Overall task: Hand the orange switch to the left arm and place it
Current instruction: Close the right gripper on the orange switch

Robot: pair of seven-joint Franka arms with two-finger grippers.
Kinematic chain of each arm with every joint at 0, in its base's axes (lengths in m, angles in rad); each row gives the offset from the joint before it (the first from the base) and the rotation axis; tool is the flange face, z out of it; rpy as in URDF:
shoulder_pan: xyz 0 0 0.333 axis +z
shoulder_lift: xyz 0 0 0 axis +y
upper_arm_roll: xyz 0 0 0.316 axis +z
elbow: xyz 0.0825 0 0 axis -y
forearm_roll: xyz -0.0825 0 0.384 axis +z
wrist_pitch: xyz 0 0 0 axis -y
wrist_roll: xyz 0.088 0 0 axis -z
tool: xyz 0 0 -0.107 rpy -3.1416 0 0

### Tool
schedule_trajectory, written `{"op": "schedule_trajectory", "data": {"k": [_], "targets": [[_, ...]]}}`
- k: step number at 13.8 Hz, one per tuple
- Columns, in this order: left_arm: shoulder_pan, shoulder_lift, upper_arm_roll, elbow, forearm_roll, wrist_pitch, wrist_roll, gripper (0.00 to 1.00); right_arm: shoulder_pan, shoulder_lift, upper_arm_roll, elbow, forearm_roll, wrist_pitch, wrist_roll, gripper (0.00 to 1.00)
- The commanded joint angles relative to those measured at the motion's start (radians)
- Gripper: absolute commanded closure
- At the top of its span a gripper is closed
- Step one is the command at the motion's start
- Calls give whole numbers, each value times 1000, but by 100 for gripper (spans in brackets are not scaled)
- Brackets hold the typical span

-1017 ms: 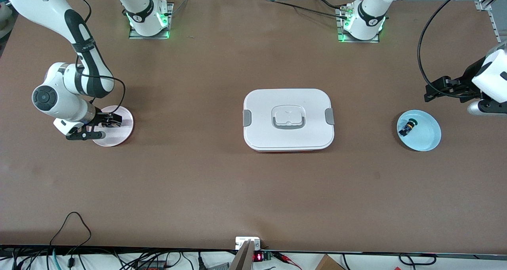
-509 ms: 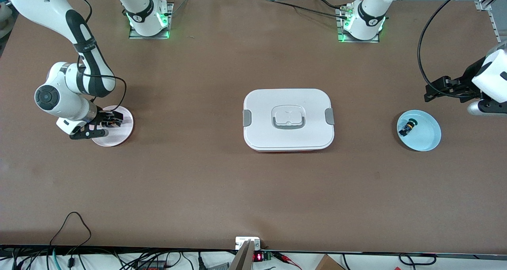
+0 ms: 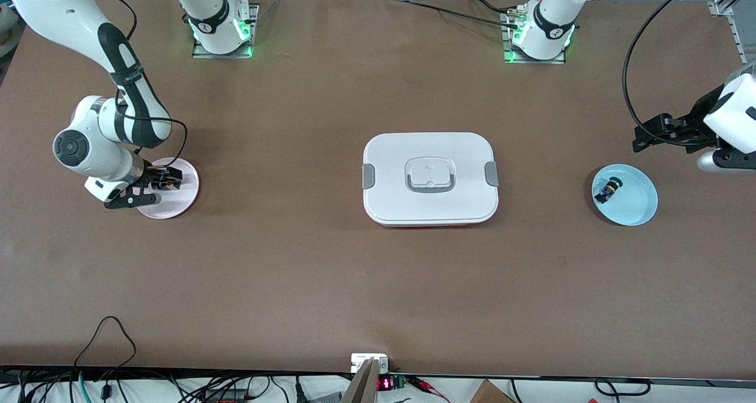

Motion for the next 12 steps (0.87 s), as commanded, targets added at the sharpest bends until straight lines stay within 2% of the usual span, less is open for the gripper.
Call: {"op": "schedule_trajectory", "data": {"k": [1,9,10,12], "targets": [[-7,19,0,37,26,-17,-9,0,-7,-1,7,-9,-9,13,-15,0],[-7,19,0,37,26,-18,-8,0,-1,10,7,-6,-7,11,-15,0],[-7,19,0,37,28,-17,-8,0,-1,10,8,-6,-7,11,-15,5],[-7,22,0,37,26,-17,-6,0,2,6,8,-3,-5,7,-13,33]]}}
